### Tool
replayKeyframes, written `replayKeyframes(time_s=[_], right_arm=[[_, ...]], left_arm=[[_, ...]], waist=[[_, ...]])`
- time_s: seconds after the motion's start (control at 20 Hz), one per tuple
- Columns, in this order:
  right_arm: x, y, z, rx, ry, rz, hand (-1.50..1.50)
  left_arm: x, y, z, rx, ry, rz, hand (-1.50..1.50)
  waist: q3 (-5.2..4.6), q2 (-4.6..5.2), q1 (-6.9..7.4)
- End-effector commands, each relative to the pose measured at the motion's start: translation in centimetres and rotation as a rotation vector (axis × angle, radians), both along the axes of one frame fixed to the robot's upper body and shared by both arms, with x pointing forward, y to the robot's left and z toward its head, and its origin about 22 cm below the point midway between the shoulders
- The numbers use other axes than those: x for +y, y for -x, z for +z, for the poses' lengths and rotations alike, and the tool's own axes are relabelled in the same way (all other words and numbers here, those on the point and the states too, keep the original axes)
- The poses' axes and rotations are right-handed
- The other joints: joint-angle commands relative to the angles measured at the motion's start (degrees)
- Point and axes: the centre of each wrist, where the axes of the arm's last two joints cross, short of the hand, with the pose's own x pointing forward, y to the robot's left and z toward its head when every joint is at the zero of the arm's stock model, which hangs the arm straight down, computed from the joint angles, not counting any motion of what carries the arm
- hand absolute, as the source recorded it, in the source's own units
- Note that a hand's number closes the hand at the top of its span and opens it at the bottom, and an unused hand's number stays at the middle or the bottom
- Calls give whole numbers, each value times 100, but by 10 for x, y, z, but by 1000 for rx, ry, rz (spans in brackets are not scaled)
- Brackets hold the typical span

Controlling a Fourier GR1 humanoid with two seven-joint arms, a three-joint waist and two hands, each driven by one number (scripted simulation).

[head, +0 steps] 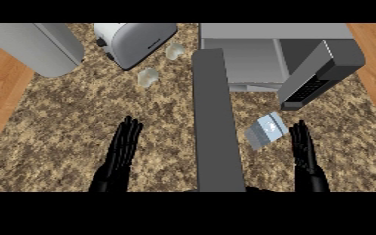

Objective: Pick up the milk, place it into the microwave and close the microwave

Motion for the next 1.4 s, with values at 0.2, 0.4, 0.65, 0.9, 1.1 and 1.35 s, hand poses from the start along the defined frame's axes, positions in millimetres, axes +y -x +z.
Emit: replayKeyframes(time_s=[0.2, 0.4, 0.65, 0.9, 1.1, 1.35], right_arm=[[-30, -26, -32, 20, 49, -62, -150], [-26, -50, -30, 19, 64, -76, -150], [-32, -65, -78, 27, 89, -111, -150], [-31, -103, -71, 15, 100, -139, 150], [-47, -84, -96, -5, 114, -197, 150], [-55, -79, -106, 27, 213, -176, 150]], left_arm=[[32, 9, -3, 24, 9, -17, -150], [64, 2, 5, 14, 22, -14, -150], [59, 23, -14, 24, 17, -7, -150], [60, 12, -3, 37, -3, -8, -150], [71, 13, -10, 20, 16, -7, -150], [76, 23, -11, 40, 11, 5, -150]], waist=[[1, 2, 12], [0, 4, 12], [4, 8, 46], [5, 13, 52], [4, 11, 44], [4, 8, 52]])
